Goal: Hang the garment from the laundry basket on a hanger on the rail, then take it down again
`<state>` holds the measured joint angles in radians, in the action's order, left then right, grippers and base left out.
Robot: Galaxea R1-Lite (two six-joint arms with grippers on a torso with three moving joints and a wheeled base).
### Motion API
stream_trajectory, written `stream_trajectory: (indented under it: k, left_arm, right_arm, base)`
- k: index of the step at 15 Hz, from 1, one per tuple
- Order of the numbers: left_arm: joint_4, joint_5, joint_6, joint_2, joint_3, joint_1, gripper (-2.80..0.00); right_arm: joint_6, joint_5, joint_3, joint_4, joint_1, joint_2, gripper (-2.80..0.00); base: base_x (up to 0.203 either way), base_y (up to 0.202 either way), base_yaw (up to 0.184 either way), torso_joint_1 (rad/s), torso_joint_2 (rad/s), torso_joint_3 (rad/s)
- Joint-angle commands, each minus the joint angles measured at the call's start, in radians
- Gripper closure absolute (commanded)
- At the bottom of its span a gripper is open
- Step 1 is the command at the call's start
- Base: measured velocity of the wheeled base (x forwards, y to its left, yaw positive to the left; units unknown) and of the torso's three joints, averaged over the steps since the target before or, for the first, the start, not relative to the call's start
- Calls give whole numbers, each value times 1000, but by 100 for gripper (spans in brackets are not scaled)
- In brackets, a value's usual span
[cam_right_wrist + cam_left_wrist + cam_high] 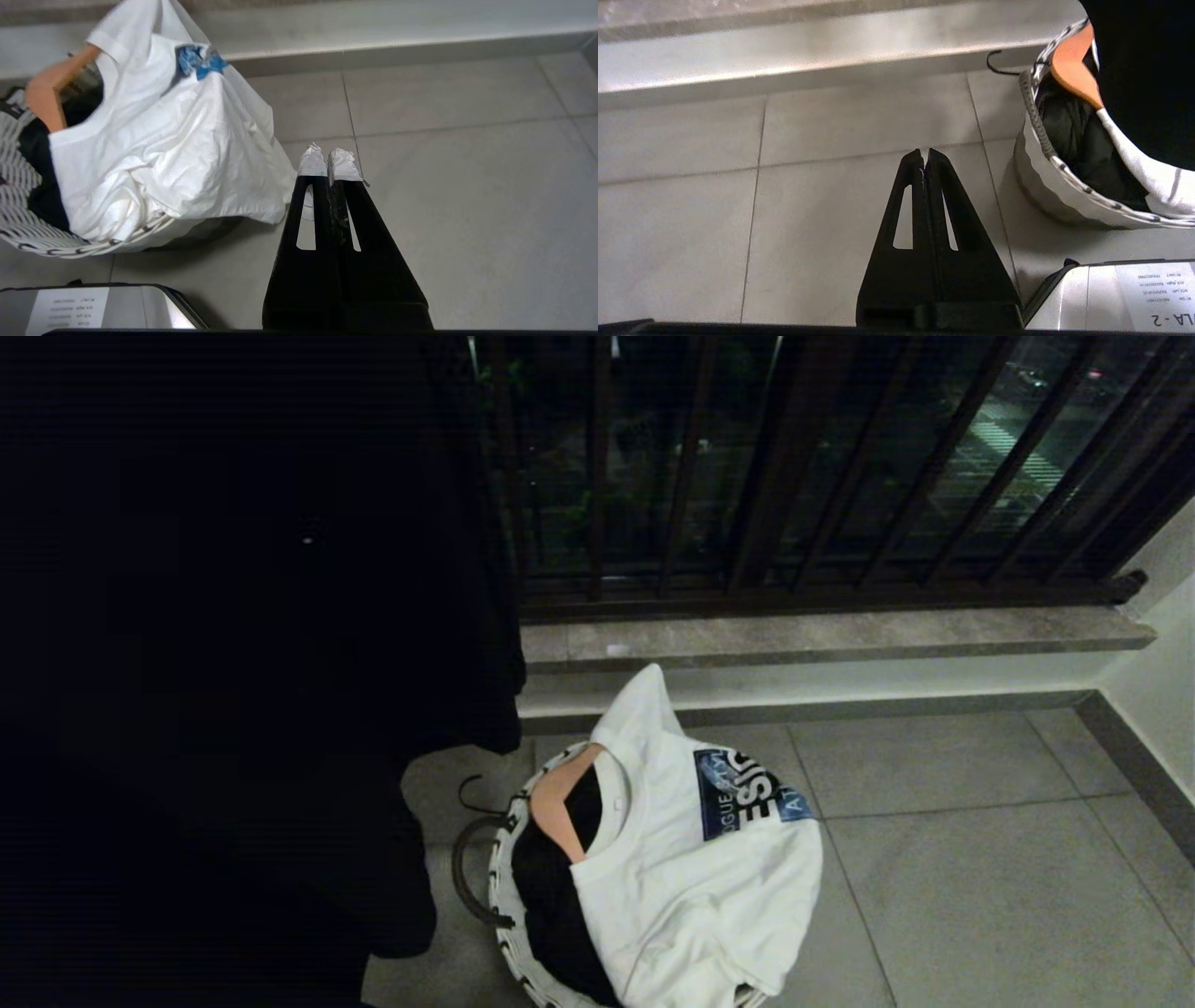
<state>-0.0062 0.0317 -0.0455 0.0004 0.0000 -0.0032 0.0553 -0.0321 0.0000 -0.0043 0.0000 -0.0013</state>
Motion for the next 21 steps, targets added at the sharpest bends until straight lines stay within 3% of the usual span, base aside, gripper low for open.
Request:
stream_trajectory:
  k: [1,7,21]
  left_arm:
    - [-1,0,0,-2,2,0,0]
    - [-1,1,0,-2,2,0,0]
    - [-1,1,1,-2,3,0,0]
  right_arm:
    - [1,0,0,0,0,1,0]
    - [0,0,0,0,0,1,0]
    - [-3,0,0,0,0,1,0]
  base:
    - [0,0,0,2,6,-194]
    - [0,0,0,5,4,-170]
    - [0,0,0,1,1,-8]
